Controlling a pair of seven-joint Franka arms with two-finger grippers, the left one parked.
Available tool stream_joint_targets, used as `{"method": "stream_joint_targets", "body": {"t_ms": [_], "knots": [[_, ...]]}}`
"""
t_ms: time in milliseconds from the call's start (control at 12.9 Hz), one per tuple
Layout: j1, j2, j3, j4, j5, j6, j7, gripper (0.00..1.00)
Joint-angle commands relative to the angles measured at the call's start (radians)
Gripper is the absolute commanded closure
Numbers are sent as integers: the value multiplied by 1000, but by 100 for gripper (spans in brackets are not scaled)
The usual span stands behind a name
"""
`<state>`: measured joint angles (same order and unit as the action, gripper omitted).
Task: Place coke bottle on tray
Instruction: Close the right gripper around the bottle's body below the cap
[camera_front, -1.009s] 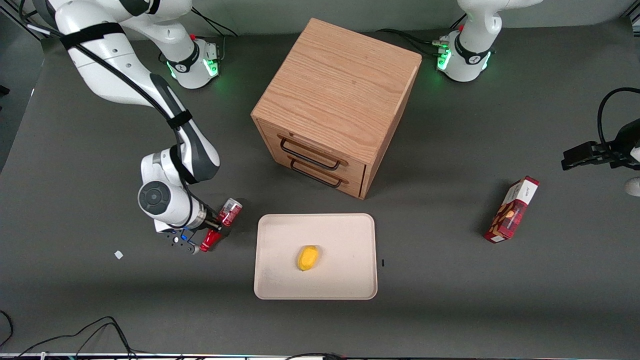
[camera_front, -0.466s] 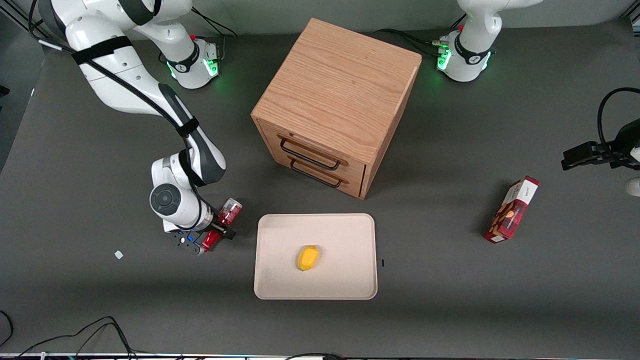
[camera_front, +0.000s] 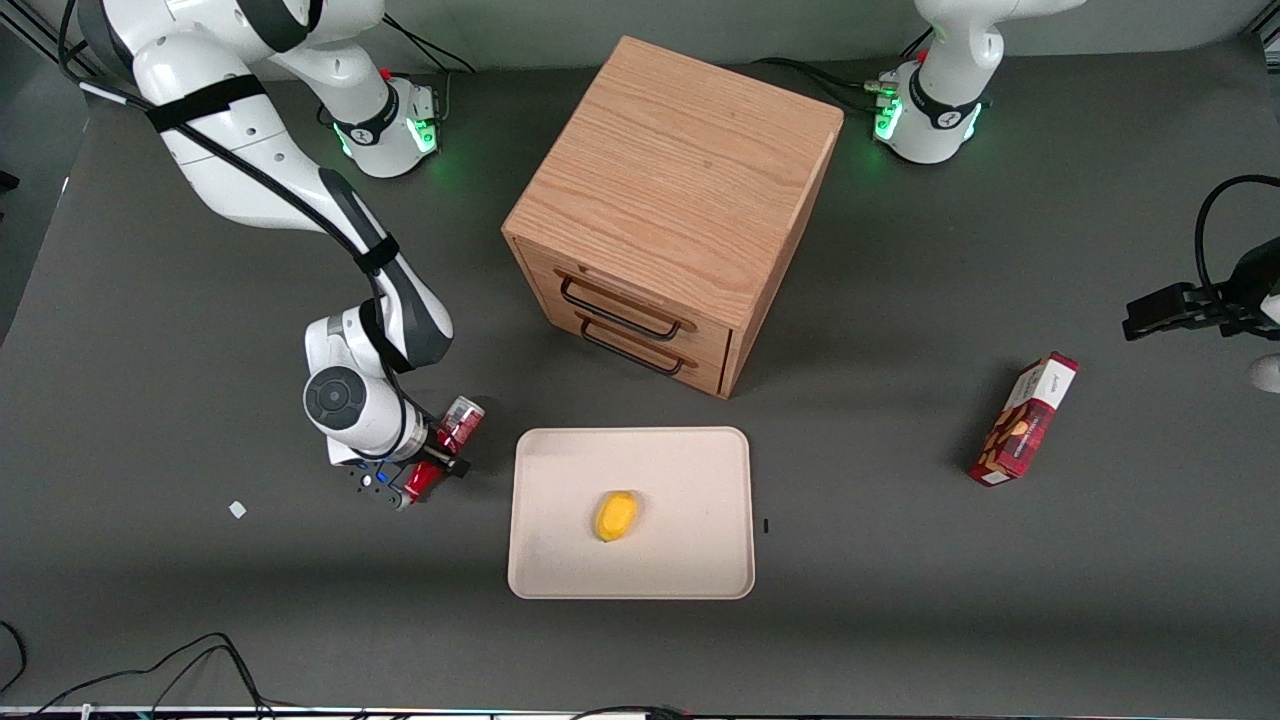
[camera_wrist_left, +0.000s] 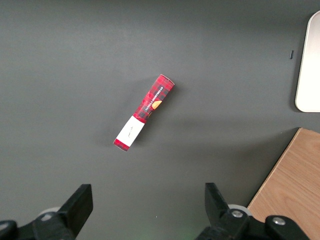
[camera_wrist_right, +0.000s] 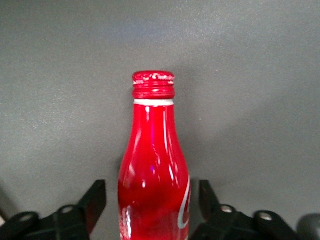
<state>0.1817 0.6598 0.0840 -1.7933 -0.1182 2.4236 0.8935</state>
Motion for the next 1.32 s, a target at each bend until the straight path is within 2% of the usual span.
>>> {"method": "stream_joint_targets", "body": {"t_ms": [0, 543, 776, 1086, 1241], "knots": [[8, -19, -4, -32, -32, 29, 36, 100], [5, -31, -4, -34, -32, 25, 36, 100], [2, -145, 0, -78, -31, -7, 27, 100], [-5, -325, 17, -54, -18, -225, -11, 100], [-7, -368, 40, 24, -14, -373, -21, 100]]}}
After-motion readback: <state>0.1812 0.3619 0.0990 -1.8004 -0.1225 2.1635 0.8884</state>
